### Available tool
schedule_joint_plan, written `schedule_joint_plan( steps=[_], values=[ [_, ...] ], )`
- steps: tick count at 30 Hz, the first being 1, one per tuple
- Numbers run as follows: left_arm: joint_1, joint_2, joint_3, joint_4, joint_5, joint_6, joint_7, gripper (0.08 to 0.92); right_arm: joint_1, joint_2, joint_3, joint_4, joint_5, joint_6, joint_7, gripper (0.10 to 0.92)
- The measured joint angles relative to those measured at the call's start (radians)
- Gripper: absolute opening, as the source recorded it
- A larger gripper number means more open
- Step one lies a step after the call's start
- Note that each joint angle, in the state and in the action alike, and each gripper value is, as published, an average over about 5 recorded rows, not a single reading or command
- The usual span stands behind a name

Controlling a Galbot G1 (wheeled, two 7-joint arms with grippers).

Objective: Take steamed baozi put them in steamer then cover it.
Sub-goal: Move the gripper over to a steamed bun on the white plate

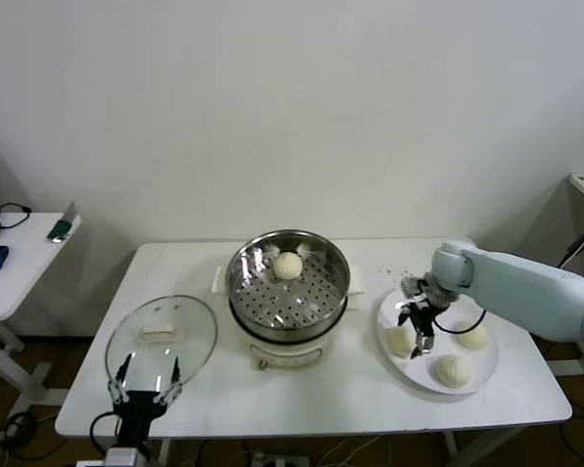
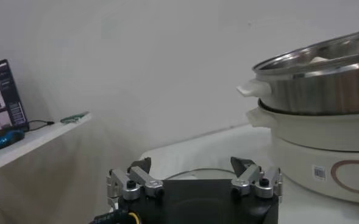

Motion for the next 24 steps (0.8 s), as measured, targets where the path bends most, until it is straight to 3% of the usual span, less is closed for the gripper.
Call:
schedule_joint_plan(
  steps=[8, 19, 24],
  values=[
    [0.0, 0.0, 0.002, 0.0, 0.002, -0.001, 0.0, 0.823, -0.01, 0.009, 0.018, -0.02, -0.005, 0.007, -0.009, 0.791],
    [0.008, -0.002, 0.001, -0.002, 0.002, -0.006, 0.0, 0.823, -0.009, 0.003, 0.025, -0.018, 0.003, 0.005, -0.016, 0.678],
    [0.011, -0.002, 0.0, -0.006, 0.002, -0.007, 0.0, 0.823, 0.008, -0.009, 0.021, -0.007, 0.018, 0.003, -0.013, 0.672]
  ],
)
